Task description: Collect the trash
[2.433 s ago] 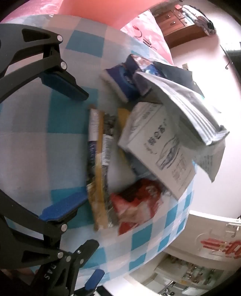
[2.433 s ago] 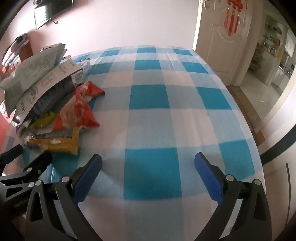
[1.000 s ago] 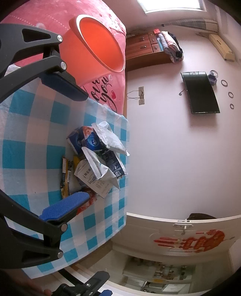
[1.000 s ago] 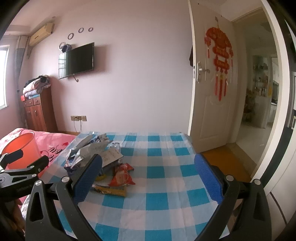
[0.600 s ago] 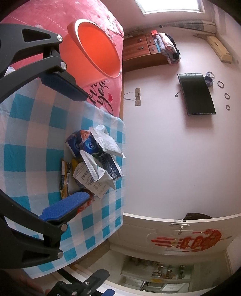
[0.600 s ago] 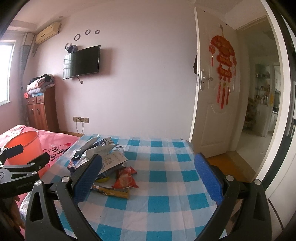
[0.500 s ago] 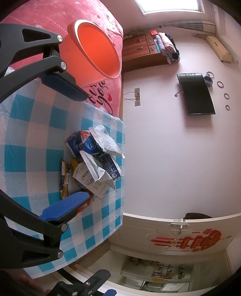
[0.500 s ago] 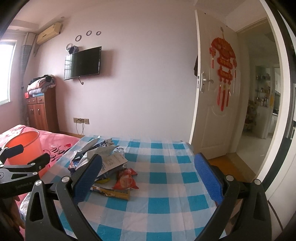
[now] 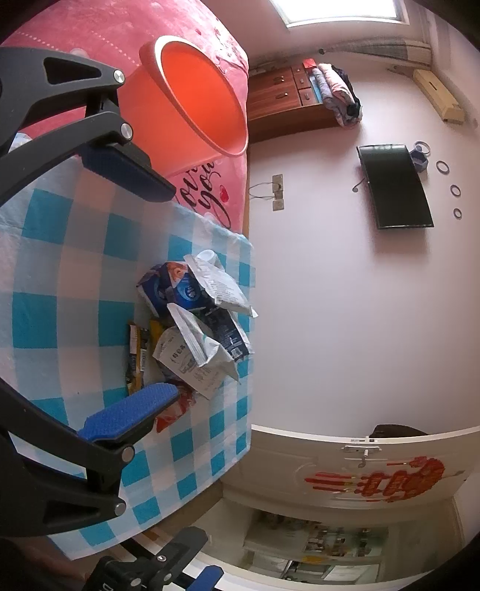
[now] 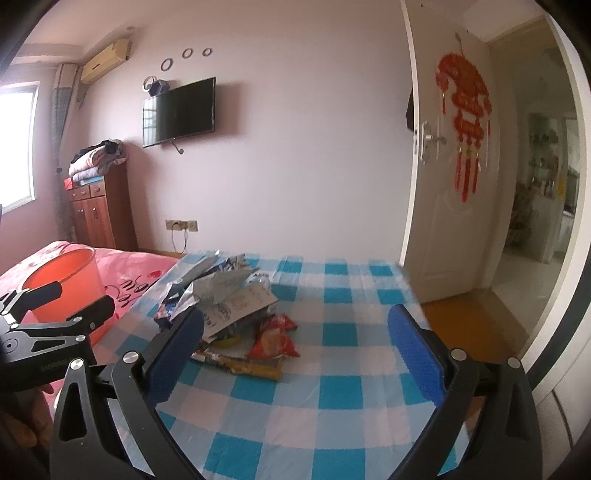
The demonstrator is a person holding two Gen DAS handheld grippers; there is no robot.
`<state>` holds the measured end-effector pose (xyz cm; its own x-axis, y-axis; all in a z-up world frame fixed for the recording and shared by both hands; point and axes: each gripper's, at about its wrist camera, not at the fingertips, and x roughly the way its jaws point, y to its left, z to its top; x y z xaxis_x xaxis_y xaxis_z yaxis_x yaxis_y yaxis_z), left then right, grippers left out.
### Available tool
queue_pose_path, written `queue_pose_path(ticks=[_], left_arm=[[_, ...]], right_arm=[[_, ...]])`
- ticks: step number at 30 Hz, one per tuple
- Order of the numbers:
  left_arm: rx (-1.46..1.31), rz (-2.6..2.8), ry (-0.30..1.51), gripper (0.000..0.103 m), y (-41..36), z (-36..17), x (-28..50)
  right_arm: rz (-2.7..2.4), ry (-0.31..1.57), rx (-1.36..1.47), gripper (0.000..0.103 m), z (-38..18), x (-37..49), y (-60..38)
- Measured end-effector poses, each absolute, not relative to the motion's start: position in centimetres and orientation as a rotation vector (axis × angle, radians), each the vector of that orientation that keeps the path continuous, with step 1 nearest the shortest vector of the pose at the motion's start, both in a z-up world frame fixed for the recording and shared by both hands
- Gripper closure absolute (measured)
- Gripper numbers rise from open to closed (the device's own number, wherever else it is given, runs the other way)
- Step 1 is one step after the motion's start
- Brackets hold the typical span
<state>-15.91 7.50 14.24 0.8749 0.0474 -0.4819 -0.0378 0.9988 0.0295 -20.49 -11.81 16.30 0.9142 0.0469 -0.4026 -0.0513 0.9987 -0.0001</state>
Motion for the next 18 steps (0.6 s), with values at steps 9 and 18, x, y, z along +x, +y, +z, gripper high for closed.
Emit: queue_pose_path(ticks=[9, 18], left_arm=[[0.017, -0.028, 0.53, 0.004, 8.8, 12.6, -15.5], [-0.012, -0.064, 0.563, 0.004, 10.3, 11.0, -13.5]], right_arm=[[0.091, 0.554, 0.097, 0.004, 13.7, -18.0, -13.2], [0.147, 0.666, 0.16, 0.005, 11.2, -15.2, -13.3]])
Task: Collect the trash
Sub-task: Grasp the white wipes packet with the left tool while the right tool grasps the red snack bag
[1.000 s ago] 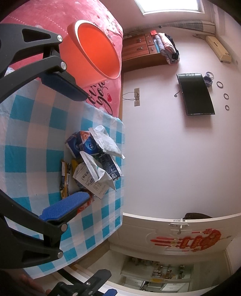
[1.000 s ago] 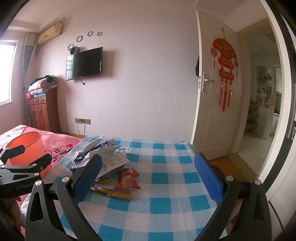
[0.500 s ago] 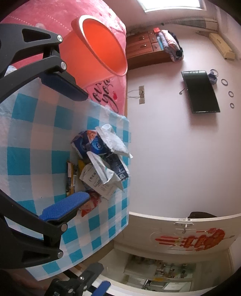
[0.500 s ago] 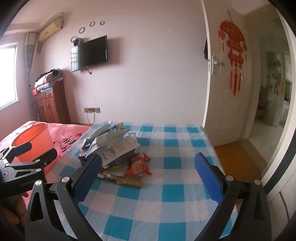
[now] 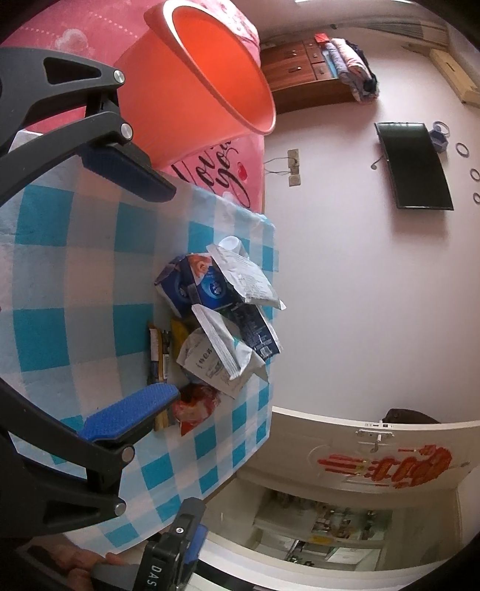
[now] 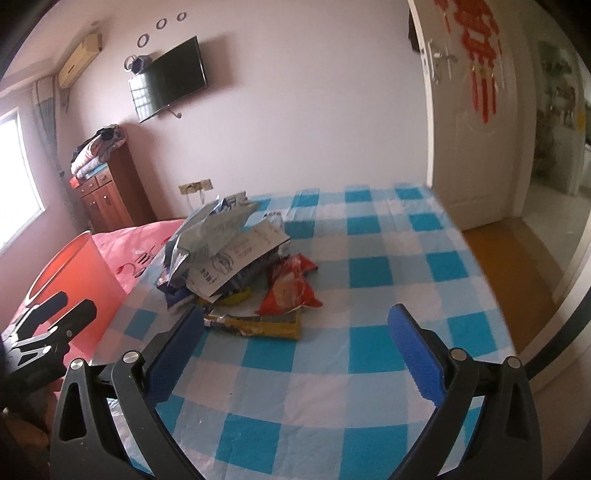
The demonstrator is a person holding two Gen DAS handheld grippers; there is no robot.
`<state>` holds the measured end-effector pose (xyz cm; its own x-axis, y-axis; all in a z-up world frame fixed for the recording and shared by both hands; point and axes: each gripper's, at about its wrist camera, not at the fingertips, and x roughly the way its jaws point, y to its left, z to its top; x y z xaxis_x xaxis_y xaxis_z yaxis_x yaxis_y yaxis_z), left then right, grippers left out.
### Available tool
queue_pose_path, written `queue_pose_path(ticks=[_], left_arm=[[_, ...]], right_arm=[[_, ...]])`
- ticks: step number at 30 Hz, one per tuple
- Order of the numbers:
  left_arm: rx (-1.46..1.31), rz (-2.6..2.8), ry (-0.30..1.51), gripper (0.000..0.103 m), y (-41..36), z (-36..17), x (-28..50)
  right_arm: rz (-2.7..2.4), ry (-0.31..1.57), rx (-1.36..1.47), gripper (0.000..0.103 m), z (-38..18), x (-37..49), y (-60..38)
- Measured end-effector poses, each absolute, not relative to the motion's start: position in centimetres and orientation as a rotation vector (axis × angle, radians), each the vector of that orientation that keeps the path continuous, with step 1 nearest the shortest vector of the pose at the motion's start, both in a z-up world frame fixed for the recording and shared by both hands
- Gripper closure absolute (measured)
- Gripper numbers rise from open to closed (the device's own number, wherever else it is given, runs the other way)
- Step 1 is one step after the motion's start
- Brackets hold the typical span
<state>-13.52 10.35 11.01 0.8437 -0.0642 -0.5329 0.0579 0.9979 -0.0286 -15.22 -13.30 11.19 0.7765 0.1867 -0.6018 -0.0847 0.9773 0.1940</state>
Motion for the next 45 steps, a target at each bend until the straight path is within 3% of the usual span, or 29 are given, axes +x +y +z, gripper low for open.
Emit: queue_pose_path(ticks=[8, 11, 22, 29, 33, 45], left_arm=[[-0.034, -0.108, 0.588, 0.004, 10.7, 10.6, -11.5], [-0.055, -0.135, 0.596, 0.004, 10.9, 10.6, -10.7], [-0.219, -0.19, 0.661, 0.004, 13.5, 12.8, -2.3], [-0.358, -0.209, 0.83, 0.004, 14.8, 10.2, 5.3], [-0.385, -0.205, 0.884, 0.004, 15.3, 8.6, 8.2], [-0.457, -0.235, 0.96, 0.004, 16.3, 5.0, 12.2]], right_arm=[[0.2, 0.743, 0.215, 0.007, 9.2, -13.1, -13.5], [0.213, 0.769, 0.232, 0.019, 8.7, -12.4, -13.8], [0.358, 0.808, 0.389, 0.02, 9.4, -9.4, -13.4], [0.451, 0.836, 0.494, 0.02, 10.3, -6.7, -12.6], [0.505, 0.854, 0.551, 0.027, 10.3, -5.2, -12.3], [0.331, 0.912, 0.394, 0.027, 6.2, -2.7, -15.1]])
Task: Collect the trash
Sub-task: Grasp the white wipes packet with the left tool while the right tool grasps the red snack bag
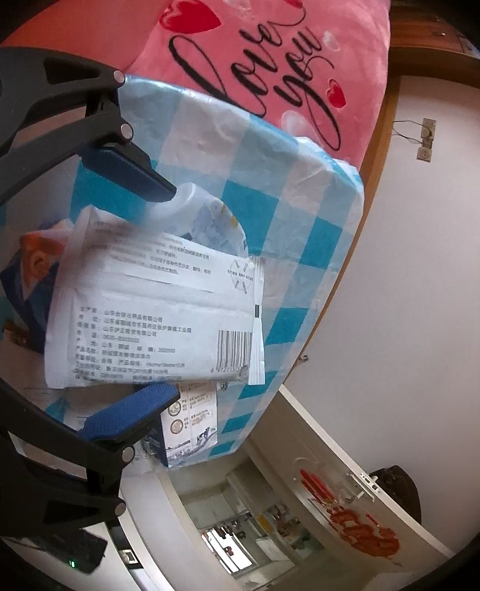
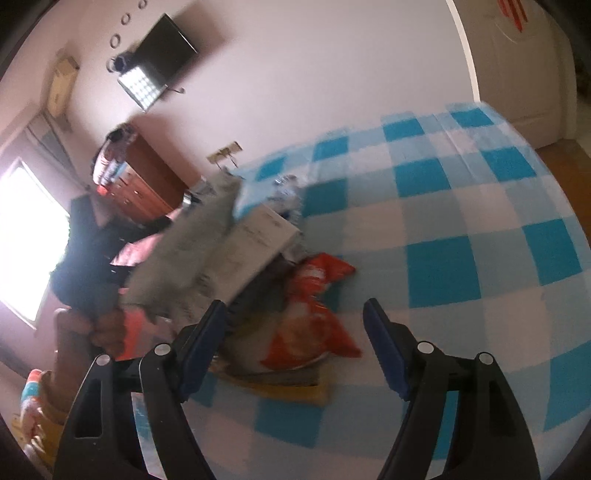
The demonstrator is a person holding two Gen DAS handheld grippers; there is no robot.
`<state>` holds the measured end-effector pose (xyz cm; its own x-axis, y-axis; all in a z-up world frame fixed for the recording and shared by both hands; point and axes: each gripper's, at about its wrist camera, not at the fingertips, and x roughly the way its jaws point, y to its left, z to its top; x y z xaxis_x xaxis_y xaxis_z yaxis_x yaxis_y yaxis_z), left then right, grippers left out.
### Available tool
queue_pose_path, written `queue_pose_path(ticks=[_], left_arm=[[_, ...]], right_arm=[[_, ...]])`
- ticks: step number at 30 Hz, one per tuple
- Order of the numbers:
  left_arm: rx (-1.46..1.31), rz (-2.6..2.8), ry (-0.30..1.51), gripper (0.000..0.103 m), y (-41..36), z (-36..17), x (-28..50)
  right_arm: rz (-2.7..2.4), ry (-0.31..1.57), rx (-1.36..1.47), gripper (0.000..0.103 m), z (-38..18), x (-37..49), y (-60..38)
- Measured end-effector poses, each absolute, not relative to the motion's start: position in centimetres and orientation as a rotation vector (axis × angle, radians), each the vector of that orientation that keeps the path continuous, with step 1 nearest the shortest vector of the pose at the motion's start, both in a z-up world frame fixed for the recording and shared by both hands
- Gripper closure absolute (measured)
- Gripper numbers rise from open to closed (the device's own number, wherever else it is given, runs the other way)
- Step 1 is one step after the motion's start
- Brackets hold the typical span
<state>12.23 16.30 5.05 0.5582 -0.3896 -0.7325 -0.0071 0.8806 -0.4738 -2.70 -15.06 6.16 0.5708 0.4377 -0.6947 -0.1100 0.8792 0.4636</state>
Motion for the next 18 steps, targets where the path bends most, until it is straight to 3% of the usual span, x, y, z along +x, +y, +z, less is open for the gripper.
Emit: queue_pose_path(ticks=[5, 15, 18], left_arm=[[-0.474, -0.258, 0.969, 0.015, 15.7, 4.7, 12.6], [-0.493, -0.23, 0.947, 0.024, 15.4, 4.5, 11.7], [-0.493, -0.22, 0.947, 0.025, 15.3, 4.6, 11.2]], right_arm=[[0.316, 0.932, 0.348, 0.027, 4.4, -1.9, -14.1], [0.281, 0.924, 0.219, 0.028, 3.2, -1.4, -11.8], [0.273, 0.925, 0.213, 0.038, 3.0, -1.2, -11.6]])
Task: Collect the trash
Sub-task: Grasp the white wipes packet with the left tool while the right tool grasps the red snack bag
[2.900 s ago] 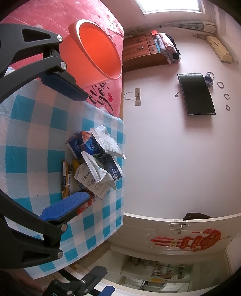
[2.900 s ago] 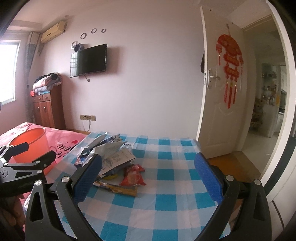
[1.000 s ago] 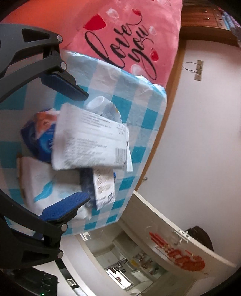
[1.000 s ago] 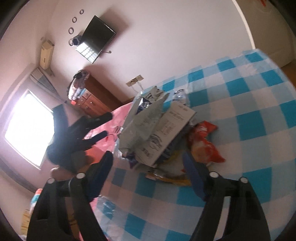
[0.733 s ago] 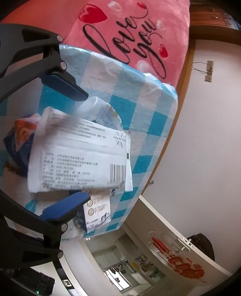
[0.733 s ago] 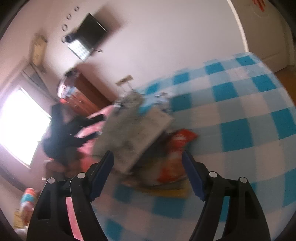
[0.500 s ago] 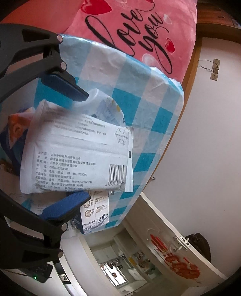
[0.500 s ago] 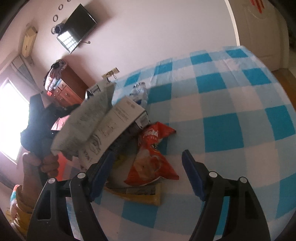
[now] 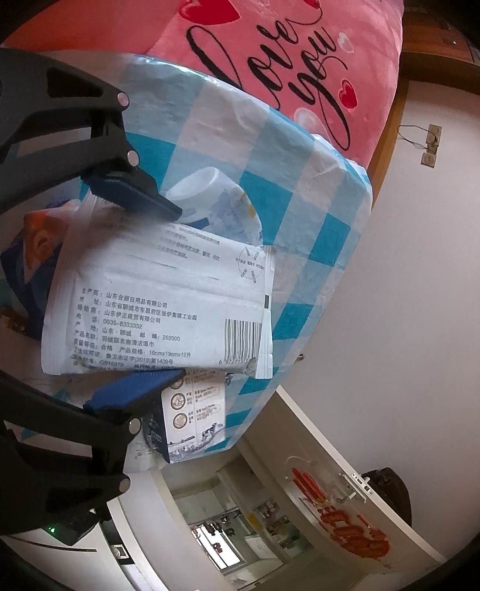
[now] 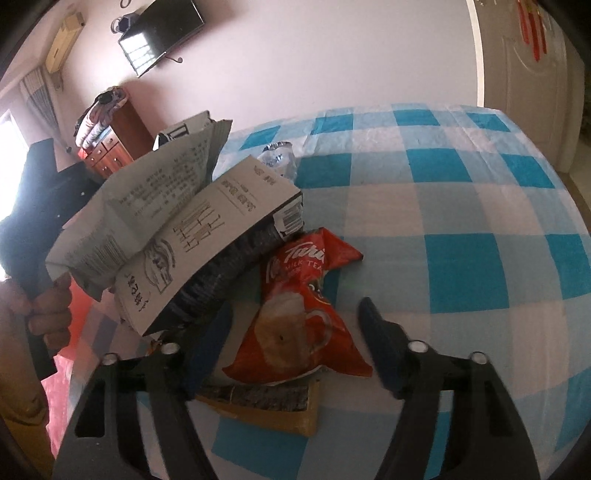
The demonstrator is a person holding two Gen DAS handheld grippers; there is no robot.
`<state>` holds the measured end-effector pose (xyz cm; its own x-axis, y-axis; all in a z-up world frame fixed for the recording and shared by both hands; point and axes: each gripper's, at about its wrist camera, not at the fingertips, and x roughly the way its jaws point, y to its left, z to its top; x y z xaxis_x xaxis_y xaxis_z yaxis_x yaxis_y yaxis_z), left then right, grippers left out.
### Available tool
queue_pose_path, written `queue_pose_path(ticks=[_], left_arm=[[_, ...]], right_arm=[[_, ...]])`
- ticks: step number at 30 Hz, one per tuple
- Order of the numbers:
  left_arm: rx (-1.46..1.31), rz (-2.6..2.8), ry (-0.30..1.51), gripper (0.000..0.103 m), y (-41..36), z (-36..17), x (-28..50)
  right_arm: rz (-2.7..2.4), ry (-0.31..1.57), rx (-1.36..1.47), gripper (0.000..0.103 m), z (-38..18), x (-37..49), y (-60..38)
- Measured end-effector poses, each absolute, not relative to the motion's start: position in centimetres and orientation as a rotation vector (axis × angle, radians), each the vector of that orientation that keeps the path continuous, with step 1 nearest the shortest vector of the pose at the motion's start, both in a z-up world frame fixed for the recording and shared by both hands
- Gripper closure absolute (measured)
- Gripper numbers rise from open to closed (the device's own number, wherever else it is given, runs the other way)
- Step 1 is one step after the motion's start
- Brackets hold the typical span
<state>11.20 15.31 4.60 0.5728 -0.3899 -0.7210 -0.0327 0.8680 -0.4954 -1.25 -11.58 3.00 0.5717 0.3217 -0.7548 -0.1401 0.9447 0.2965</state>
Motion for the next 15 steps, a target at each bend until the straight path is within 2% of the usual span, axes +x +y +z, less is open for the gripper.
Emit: queue_pose_path(ticks=[1, 3, 15], left_arm=[[-0.492, -0.217, 0.946, 0.025, 15.2, 4.6, 10.9], [-0.493, -0.212, 0.946, 0.026, 15.3, 4.6, 10.3], [-0.489, -0.245, 0.902, 0.027, 14.7, 5.7, 5.7]], right_arm=[[0.262, 0.919, 0.193, 0.044, 3.0, -1.3, -11.5], [0.257, 0.911, 0.174, 0.047, 2.9, -1.4, -11.3], [0.226, 0.885, 0.205, 0.051, 2.9, -3.5, -12.5]])
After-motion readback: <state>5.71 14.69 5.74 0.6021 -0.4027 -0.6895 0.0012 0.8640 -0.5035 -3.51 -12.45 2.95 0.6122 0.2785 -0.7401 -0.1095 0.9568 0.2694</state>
